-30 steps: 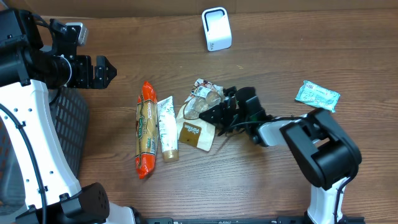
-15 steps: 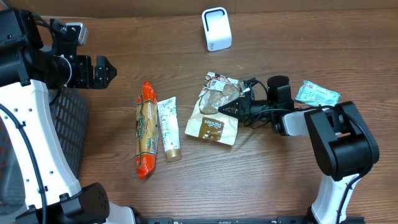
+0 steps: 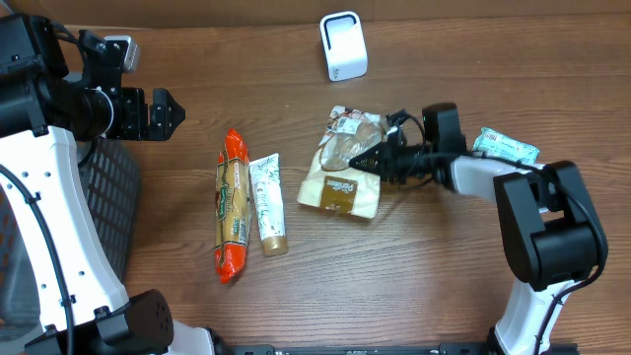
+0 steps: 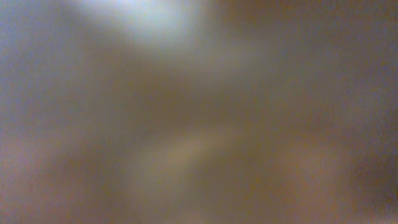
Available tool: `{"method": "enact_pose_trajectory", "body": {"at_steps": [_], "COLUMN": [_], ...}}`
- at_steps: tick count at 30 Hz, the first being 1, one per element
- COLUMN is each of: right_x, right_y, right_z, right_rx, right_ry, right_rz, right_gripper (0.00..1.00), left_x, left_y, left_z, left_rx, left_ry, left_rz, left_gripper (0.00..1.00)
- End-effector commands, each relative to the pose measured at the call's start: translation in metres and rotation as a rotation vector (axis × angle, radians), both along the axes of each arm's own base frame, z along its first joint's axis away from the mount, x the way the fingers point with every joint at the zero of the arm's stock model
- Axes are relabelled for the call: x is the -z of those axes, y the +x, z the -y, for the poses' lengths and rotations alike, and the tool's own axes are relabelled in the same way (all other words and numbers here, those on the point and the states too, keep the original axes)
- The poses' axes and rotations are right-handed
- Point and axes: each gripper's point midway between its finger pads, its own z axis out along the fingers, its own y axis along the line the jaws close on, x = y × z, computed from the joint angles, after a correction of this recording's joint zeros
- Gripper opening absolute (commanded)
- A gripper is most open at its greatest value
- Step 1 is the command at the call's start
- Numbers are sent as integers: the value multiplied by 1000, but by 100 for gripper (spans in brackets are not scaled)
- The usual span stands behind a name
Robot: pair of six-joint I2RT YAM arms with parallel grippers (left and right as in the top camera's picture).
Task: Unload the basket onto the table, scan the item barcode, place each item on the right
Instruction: 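Lift the snack bag to the white scanner with the right gripper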
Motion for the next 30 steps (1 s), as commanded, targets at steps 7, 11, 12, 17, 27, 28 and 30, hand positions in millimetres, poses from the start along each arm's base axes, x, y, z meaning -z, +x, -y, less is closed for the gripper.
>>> {"method": "enact_pose_trajectory", "body": {"at_steps": [7,11,12,17,27,28,30], "right_x": [-99,-162,-175,-227,-276,-280,-286], "right_y": [43,22,17,-2,-24,-28,-36], "right_z": [15,6,5,1,19,21,25], "right_rx": [-224,-359,-378,-415,-383,-387,-399], "right_ry": [-200,-76,-51,54,67,68,68], "right_rz": [445,564,581,632,679,697,730], "right_gripper": [4,4,4,4,4,4,4], "left_x": [-2,-2,-2,-2,-2,-2,-2], "left_y": [1,1,1,1,1,1,1], "left_z": [2,2,2,2,2,2,2], "left_rx": [26,26,26,26,26,26,26], "left_ry": [3,3,3,3,3,3,3], "left_rz": [13,13,13,13,13,13,13], "left_gripper": [100,99,100,99,100,100,100]}}
